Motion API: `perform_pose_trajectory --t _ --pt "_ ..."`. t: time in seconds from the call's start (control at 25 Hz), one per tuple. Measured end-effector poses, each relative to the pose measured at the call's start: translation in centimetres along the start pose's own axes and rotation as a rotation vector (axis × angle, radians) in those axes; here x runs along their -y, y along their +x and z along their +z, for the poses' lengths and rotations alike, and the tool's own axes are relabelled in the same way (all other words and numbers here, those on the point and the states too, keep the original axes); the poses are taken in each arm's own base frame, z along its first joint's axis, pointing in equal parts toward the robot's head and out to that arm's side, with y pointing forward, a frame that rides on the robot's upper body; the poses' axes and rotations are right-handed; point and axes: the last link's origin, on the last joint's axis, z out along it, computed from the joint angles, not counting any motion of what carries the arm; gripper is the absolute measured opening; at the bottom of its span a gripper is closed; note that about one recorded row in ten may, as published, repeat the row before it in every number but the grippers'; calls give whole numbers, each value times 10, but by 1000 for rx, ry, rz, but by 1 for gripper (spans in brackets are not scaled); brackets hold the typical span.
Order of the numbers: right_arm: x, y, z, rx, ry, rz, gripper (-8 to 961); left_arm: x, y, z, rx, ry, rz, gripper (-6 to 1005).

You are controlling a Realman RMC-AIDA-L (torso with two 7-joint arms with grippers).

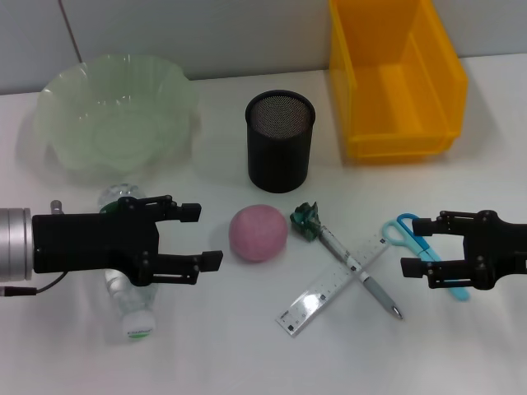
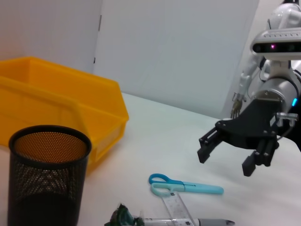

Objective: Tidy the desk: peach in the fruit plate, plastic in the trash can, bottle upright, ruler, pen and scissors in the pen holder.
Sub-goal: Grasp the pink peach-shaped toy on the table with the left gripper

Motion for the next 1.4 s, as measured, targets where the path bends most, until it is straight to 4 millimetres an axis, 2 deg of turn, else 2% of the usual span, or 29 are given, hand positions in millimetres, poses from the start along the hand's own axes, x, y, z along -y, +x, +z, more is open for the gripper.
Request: perform_pose_trajectory --t 0.92,1.12,1.24,1.4 --pt "-1 -1 1 -1 -13 4 804 -1 1 7 49 -22 36 827" --pt "-2 2 0 -10 -15 10 804 10 13 24 94 8 99 823" --pt "-2 3 -1 -14 -12 14 804 16 21 43 148 23 159 820" --pt "-2 4 -2 -20 -10 23 805 18 25 58 198 34 205 816"
